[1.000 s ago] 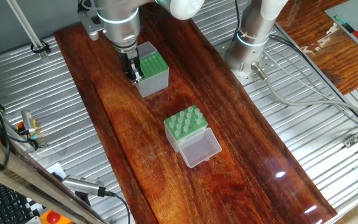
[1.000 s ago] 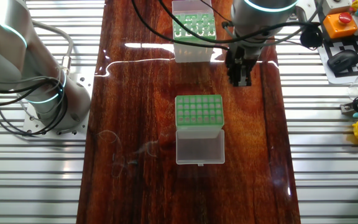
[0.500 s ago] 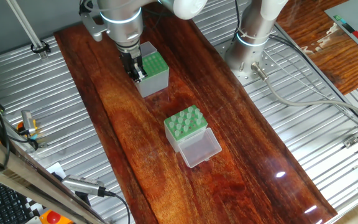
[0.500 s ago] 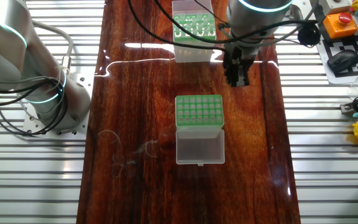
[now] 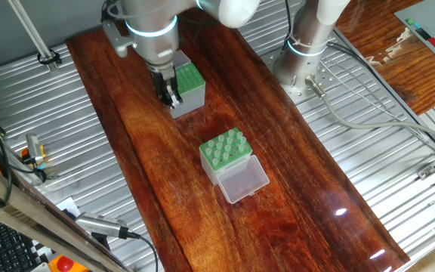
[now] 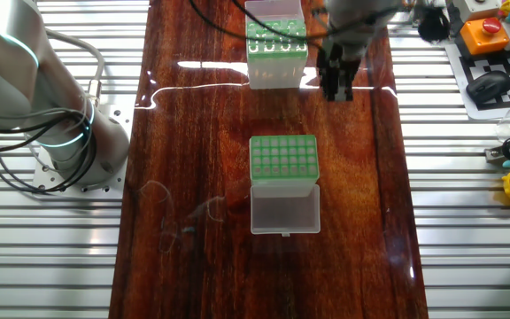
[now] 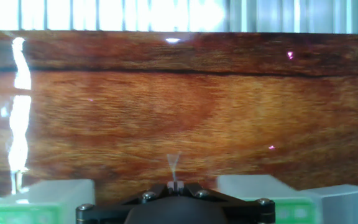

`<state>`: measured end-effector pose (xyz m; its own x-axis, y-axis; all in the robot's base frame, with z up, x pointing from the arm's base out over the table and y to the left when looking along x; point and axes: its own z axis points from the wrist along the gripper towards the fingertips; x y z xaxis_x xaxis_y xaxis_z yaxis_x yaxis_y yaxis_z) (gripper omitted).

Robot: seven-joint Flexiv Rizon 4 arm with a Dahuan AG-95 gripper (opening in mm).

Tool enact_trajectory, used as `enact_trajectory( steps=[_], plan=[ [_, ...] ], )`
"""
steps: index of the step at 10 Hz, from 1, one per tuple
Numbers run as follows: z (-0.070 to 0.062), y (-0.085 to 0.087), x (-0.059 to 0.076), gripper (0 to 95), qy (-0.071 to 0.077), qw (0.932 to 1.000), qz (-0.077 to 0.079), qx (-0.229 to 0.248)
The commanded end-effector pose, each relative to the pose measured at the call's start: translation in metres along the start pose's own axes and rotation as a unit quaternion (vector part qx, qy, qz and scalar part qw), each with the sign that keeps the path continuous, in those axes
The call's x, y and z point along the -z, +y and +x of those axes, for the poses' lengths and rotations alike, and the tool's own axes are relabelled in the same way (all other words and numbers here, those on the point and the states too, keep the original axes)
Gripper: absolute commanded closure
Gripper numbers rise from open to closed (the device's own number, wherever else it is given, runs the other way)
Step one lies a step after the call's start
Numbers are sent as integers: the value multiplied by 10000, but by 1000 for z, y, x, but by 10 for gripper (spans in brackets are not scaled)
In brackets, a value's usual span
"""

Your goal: Transfer all large pipette tips from one holder to another

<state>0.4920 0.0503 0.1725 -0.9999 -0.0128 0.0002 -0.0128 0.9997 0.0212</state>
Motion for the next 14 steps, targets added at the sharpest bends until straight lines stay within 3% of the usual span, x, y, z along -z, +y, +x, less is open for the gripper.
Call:
enact_trajectory(
  steps=[1, 7, 8, 11, 12, 14],
  plan=[
    [0, 0, 1, 950, 5, 9995, 5, 312],
    [0, -1, 1, 950, 116, 9966, -49, 812],
    [-1, 5, 1, 950, 123, 9958, -158, 891],
    [2, 50, -10, 950, 125, 9982, -113, 569],
    [2, 76, -14, 950, 101, 9993, -104, 352],
    [2, 78, -13, 950, 58, 9982, -67, 593]
  ],
)
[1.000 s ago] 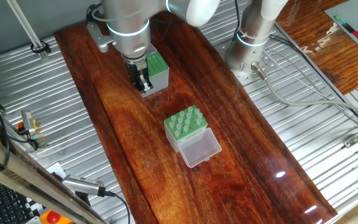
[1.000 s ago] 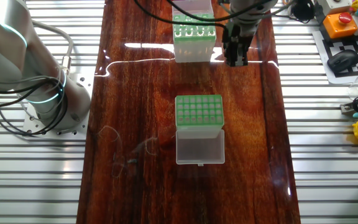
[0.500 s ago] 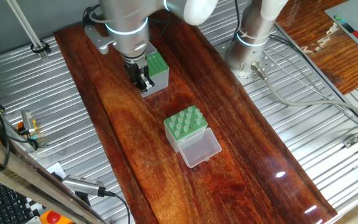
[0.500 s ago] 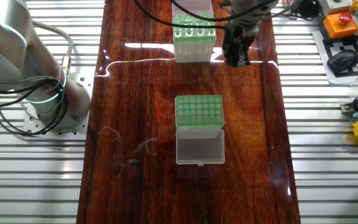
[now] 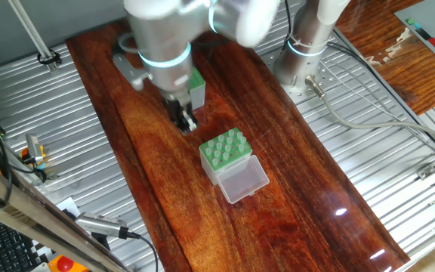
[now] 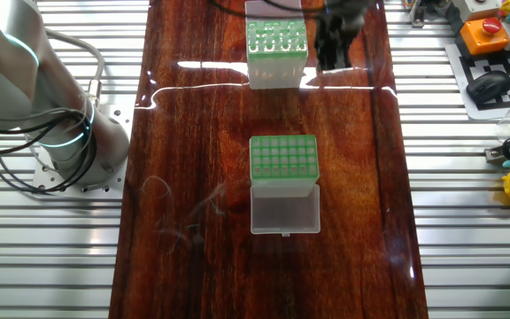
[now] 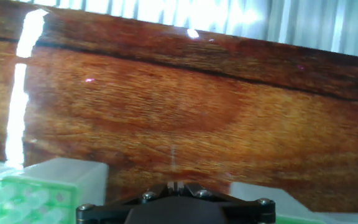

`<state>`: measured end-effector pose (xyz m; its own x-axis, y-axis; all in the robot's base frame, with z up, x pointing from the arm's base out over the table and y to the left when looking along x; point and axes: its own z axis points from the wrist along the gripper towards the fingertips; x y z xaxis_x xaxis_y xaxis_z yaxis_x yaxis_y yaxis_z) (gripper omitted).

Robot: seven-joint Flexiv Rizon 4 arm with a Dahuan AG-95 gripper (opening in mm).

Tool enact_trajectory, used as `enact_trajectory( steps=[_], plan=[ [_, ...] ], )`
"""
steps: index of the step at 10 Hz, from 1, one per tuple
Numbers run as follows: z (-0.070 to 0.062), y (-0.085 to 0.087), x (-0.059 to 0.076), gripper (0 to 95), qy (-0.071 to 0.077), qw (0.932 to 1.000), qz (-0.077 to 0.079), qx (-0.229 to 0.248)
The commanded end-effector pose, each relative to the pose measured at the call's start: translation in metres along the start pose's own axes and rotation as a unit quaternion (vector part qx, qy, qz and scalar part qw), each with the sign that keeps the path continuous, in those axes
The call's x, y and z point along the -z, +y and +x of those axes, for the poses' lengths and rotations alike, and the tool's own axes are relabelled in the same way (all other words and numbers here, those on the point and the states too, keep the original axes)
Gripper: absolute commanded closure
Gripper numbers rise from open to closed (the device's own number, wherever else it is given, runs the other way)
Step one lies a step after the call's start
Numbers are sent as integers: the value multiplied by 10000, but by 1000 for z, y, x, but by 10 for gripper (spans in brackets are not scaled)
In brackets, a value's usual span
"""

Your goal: Transfer all large pipette tips from one holder to another

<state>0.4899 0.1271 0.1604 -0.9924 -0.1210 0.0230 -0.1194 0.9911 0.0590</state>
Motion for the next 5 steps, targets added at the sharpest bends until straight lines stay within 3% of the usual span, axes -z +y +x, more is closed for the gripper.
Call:
enact_trajectory(
  steps=[1, 3, 5],
  plan=[
    [0, 2, 1, 950, -48, 9996, 98, 257],
    [0, 2, 1, 950, -67, 9996, 10, 277],
    [-1, 7, 1, 950, -76, 9999, -90, -75]
  ],
)
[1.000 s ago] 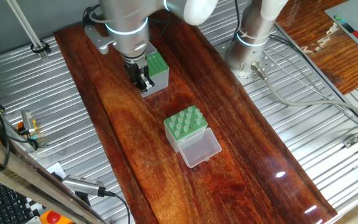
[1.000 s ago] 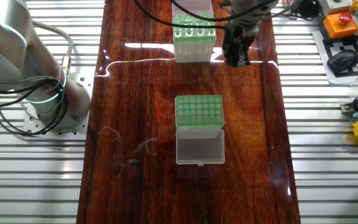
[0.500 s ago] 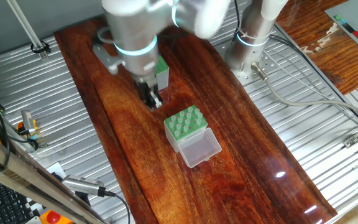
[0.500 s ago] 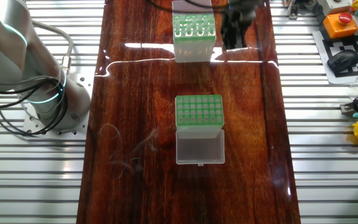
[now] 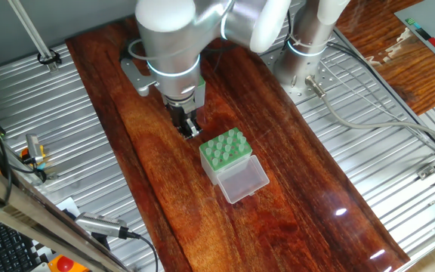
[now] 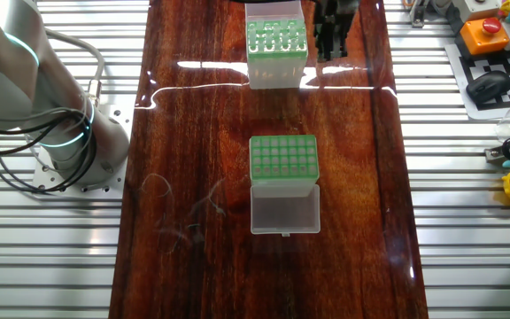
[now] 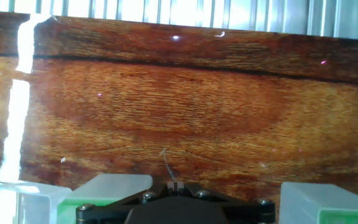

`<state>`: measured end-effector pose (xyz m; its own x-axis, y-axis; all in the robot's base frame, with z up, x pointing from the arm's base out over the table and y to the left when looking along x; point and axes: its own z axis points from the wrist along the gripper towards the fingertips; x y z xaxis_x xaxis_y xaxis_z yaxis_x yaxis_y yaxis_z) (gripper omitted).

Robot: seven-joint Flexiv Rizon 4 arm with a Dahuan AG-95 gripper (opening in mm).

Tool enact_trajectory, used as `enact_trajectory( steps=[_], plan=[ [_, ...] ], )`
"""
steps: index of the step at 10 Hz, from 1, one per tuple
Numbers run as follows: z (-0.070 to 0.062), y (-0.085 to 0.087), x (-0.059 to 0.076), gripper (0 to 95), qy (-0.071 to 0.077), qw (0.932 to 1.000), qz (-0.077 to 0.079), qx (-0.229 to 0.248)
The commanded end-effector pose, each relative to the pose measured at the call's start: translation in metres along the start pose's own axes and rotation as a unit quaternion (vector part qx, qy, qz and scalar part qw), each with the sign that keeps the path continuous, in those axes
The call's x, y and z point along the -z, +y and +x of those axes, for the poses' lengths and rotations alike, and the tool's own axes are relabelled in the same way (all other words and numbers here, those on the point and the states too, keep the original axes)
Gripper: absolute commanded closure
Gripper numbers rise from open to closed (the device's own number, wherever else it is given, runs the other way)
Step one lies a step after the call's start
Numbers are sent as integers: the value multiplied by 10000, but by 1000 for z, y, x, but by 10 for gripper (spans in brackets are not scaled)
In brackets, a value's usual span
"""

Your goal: Transfer all large pipette tips from one holder to another

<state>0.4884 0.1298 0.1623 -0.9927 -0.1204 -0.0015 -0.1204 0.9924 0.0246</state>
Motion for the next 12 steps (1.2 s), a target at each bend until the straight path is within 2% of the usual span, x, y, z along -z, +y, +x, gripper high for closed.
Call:
enact_trajectory(
  steps=[1, 2, 3, 7, 9, 10, 12],
  plan=[
    [-4, 13, 1, 760, 68, 9992, -294, -267],
    [-5, 19, 3, 760, 84, 9988, -309, -371],
    [-5, 26, 5, 570, 99, 9982, -318, -489],
    [0, 45, 10, 570, 70, 9942, -534, -934],
    [1, 53, 8, 570, 35, 9934, -524, -1018],
    [1, 53, 7, 570, 20, 9939, -459, -1002],
    [1, 53, 7, 570, -45, 9949, -469, -890]
  ],
)
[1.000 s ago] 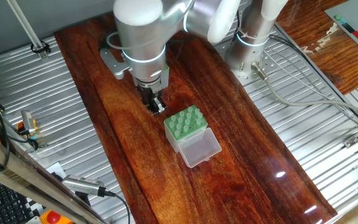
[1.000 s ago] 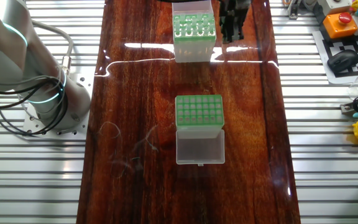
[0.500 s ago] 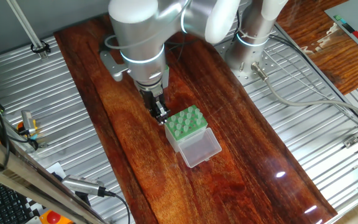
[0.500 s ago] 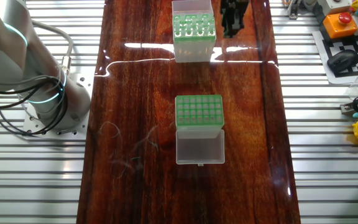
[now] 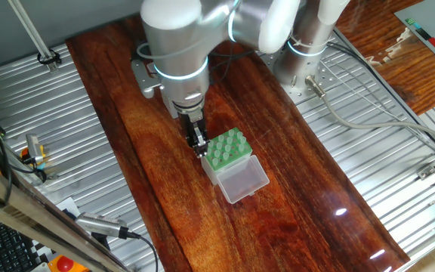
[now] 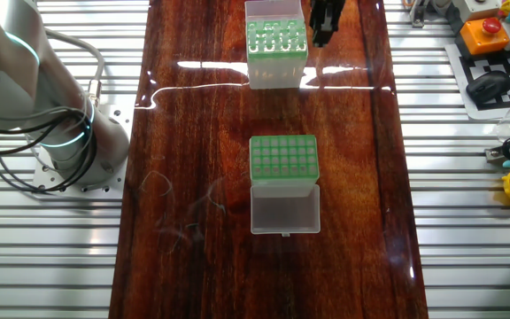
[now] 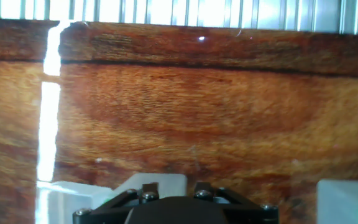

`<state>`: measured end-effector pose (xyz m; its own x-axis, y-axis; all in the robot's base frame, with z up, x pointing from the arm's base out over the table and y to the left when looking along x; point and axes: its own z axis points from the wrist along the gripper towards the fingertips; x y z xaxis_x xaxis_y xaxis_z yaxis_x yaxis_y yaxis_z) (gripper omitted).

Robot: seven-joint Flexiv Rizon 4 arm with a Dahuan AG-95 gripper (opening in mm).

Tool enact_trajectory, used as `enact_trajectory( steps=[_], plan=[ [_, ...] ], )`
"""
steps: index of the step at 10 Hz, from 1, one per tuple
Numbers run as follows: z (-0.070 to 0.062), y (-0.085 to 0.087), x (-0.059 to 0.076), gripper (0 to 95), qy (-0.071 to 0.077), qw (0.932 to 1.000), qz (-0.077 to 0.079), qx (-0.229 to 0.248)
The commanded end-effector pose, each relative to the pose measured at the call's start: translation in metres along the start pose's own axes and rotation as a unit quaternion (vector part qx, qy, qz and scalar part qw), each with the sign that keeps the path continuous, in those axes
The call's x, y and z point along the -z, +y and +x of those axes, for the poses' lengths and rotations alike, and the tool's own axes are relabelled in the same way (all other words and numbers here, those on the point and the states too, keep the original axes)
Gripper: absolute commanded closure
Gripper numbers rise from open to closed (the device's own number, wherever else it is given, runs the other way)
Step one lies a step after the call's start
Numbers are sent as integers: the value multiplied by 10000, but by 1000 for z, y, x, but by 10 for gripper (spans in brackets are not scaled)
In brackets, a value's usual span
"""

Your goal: Transfer all large pipette tips from one holder to another

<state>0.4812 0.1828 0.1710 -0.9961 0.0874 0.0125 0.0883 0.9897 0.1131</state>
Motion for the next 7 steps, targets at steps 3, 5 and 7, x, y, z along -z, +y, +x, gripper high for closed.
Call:
enact_trajectory(
  steps=[3, 5, 7],
  plan=[
    [0, 0, 0, 570, -42, 9998, -6, 212],
    [5, -1, -3, 570, -56, 9999, 55, 145],
    [9, -2, -5, 570, -88, 9998, 55, 172]
  ],
)
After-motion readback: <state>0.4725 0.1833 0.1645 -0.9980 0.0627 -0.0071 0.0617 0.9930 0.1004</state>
